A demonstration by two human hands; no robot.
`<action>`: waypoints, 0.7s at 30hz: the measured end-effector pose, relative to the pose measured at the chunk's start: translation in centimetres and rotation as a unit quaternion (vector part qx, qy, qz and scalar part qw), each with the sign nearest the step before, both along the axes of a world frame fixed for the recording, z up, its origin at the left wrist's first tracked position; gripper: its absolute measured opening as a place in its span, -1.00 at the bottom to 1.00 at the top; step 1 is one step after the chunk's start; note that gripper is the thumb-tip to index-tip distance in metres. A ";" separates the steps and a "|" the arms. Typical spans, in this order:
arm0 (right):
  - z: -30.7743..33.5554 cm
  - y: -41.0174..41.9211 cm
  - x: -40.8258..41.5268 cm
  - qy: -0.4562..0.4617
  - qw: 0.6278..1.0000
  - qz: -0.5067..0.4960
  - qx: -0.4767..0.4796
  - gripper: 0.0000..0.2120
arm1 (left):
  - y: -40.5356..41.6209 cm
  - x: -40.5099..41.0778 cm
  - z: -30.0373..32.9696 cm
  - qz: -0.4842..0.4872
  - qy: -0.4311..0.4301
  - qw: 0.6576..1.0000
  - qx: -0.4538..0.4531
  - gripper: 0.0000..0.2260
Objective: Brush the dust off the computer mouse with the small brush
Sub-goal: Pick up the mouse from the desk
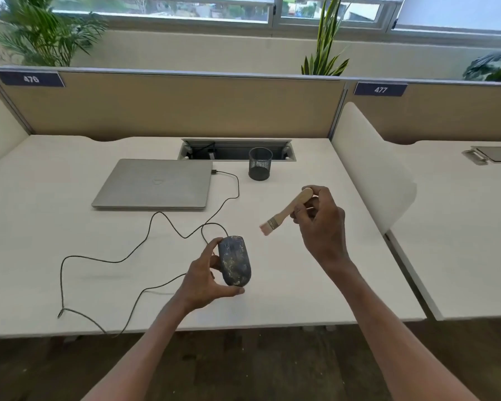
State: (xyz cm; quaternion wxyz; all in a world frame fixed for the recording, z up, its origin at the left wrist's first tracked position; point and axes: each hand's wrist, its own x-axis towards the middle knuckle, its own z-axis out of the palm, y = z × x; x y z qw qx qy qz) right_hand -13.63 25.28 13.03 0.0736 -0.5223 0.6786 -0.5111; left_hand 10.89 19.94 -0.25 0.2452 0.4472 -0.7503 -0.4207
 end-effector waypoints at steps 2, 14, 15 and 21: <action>0.3 0.7 0.3 0.008 1.000 0.002 -0.004 -0.82 | 1.3 0.3 0.6 -0.003 0.006 1.000 -0.007 0.07; 2.0 8.8 2.7 -0.001 0.998 0.068 0.001 -0.72 | 12.1 1.3 3.8 0.017 0.013 0.999 -0.030 0.10; 2.2 9.6 3.0 -0.001 0.997 0.072 0.001 -0.69 | 13.1 1.4 4.1 0.017 0.017 0.999 -0.029 0.11; 2.4 12.6 5.1 -0.018 0.996 0.087 0.007 -0.71 | 18.1 3.4 4.8 0.018 0.031 0.999 -0.018 0.10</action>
